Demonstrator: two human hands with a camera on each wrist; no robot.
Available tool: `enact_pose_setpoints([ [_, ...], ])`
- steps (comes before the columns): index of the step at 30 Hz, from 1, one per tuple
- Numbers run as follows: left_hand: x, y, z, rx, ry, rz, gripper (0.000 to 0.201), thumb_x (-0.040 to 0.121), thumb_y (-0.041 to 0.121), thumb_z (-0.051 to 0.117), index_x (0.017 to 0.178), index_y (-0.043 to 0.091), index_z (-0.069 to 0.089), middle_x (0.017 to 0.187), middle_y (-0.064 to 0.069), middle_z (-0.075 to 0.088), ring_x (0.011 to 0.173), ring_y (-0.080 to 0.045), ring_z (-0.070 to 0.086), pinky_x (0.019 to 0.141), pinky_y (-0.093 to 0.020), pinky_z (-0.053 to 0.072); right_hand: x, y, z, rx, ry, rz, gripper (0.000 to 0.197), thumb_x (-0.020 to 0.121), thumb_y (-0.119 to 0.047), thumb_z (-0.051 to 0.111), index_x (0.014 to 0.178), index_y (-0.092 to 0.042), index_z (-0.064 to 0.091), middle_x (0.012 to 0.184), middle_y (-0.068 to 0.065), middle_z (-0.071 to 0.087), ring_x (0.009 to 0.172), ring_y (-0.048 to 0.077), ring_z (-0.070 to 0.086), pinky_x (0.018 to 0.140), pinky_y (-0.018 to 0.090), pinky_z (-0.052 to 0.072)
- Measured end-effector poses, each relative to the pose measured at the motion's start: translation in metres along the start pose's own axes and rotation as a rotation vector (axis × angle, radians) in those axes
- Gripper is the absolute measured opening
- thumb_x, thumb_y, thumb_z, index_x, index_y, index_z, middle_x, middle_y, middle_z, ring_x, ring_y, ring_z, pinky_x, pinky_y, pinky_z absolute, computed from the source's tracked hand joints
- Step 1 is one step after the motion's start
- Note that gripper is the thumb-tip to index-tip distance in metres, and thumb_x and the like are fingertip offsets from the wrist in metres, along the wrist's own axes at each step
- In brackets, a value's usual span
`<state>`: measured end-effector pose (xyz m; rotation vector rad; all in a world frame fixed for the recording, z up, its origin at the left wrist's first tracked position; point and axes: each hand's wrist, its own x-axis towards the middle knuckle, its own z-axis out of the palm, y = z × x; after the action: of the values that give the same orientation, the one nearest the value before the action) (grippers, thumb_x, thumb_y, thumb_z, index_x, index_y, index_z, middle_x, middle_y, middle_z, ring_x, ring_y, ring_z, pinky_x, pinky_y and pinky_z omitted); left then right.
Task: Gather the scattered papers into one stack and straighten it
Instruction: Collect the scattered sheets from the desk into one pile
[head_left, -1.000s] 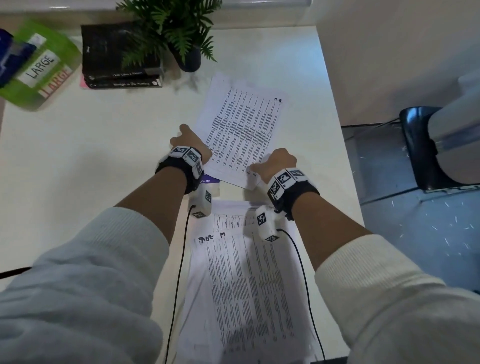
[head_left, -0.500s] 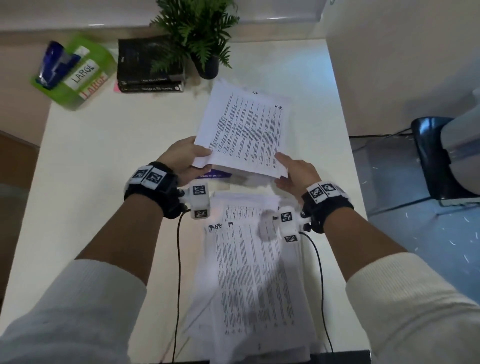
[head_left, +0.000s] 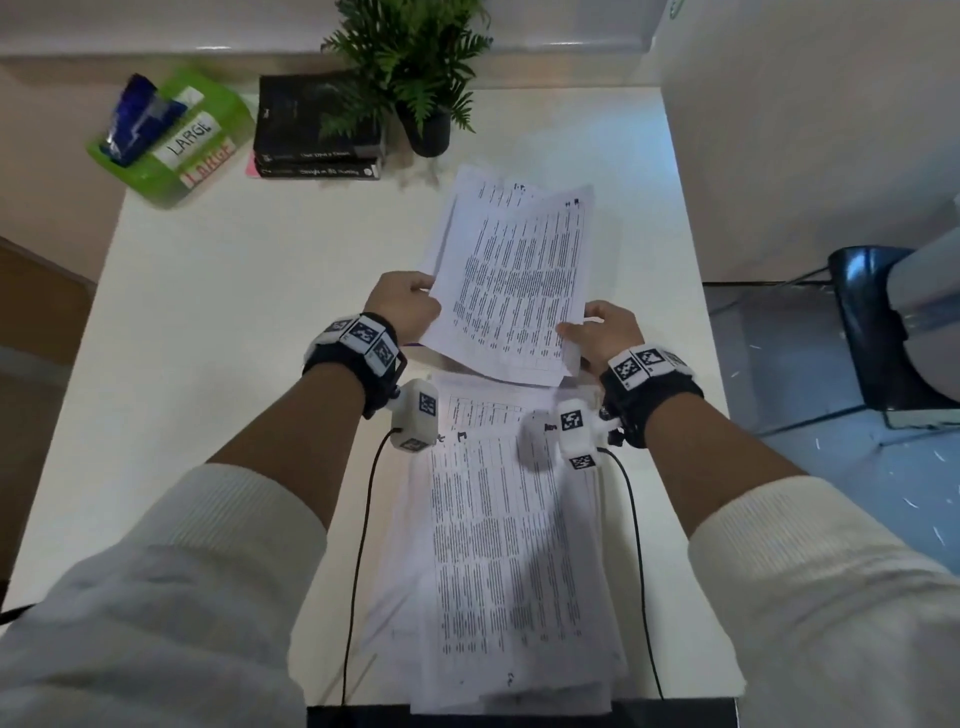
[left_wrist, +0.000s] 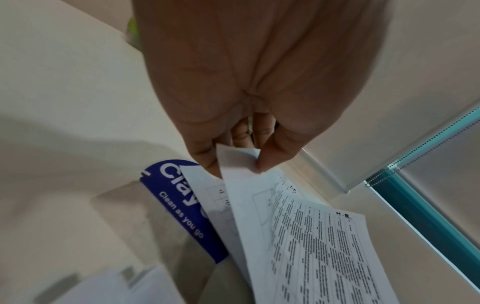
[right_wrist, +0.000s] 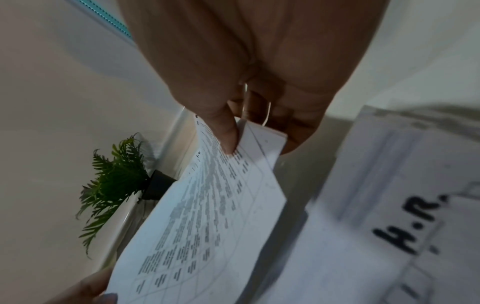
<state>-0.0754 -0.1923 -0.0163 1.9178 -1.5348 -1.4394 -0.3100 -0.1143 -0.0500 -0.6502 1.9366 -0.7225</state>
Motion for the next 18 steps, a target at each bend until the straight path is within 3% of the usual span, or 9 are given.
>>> enact_pose_setpoints([
  [2, 0.01, 0.005, -0.001, 0.024, 0.043, -0.006, 0.029, 0.08, 0.012, 0.053, 0.099, 0.027, 0.069, 0.107, -0.004, 0.073, 0.097, -0.026, 0.068, 0.093, -0.039, 0.056, 0.005, -0.007, 0.0, -0.015, 0.017, -0.004, 0.022, 0.079, -0.017, 0.078, 0.085, -0.014, 0.057, 0.093, 0.021, 0.068, 0.073, 0.024, 0.06, 0.066, 0.038, 0.052],
  [5, 0.029, 0.009, -0.005, 0.151, 0.056, -0.047, 0.017, 0.081, 0.016, 0.055, 0.09, 0.025, 0.066, 0.093, -0.002, 0.069, 0.087, -0.027, 0.066, 0.08, -0.031, 0.055, 0.02, -0.016, 0.002, -0.178, 0.027, 0.031, 0.026, 0.079, -0.021, 0.077, 0.085, -0.017, 0.053, 0.08, 0.008, 0.058, 0.066, 0.021, 0.053, 0.054, 0.027, 0.044],
  [7, 0.041, 0.013, -0.006, 0.361, 0.043, -0.095, 0.01, 0.082, 0.016, 0.054, 0.089, 0.019, 0.061, 0.091, -0.009, 0.059, 0.08, -0.029, 0.056, 0.071, -0.03, 0.047, 0.027, -0.028, 0.003, -0.345, 0.023, 0.064, 0.031, 0.074, -0.029, 0.08, 0.083, -0.016, 0.054, 0.078, 0.003, 0.055, 0.071, 0.02, 0.053, 0.059, 0.026, 0.046],
  [9, 0.056, 0.014, -0.003, 0.533, 0.03, -0.158, 0.036, 0.084, 0.028, 0.056, 0.116, 0.012, 0.058, 0.118, -0.02, 0.054, 0.105, -0.034, 0.055, 0.085, -0.038, 0.048, 0.033, -0.038, 0.005, -0.435, 0.024, 0.075, 0.041, 0.071, -0.04, 0.084, 0.084, -0.011, 0.058, 0.076, 0.003, 0.056, 0.073, 0.021, 0.056, 0.061, 0.025, 0.049],
  [11, 0.066, 0.017, 0.004, 0.555, 0.045, -0.18, 0.067, 0.086, 0.043, 0.058, 0.141, 0.011, 0.039, 0.143, -0.018, 0.04, 0.13, -0.039, 0.041, 0.103, -0.047, 0.04, 0.041, -0.049, 0.012, -0.432, 0.056, 0.084, 0.049, 0.066, -0.05, 0.085, 0.077, -0.01, 0.059, 0.072, 0.004, 0.059, 0.067, 0.02, 0.059, 0.051, 0.022, 0.044],
  [14, 0.075, 0.024, 0.019, 0.567, 0.031, -0.162, 0.084, 0.085, 0.052, 0.061, 0.149, 0.012, 0.024, 0.148, -0.018, 0.033, 0.136, -0.041, 0.033, 0.107, -0.049, 0.034, 0.05, -0.063, 0.027, -0.448, 0.066, 0.097, 0.06, 0.062, -0.055, 0.084, 0.092, -0.007, 0.065, 0.094, 0.011, 0.066, 0.078, 0.024, 0.064, 0.062, 0.026, 0.051],
  [18, 0.084, 0.033, 0.039, 0.626, 0.019, -0.186, 0.103, 0.082, 0.056, 0.066, 0.154, 0.011, 0.008, 0.147, -0.024, 0.031, 0.133, -0.043, 0.035, 0.107, -0.051, 0.034, 0.059, -0.067, 0.048, -0.432, 0.071, 0.09, 0.056, 0.075, -0.034, 0.08, 0.122, -0.01, 0.062, 0.123, 0.011, 0.062, 0.11, 0.029, 0.062, 0.082, 0.032, 0.049],
])
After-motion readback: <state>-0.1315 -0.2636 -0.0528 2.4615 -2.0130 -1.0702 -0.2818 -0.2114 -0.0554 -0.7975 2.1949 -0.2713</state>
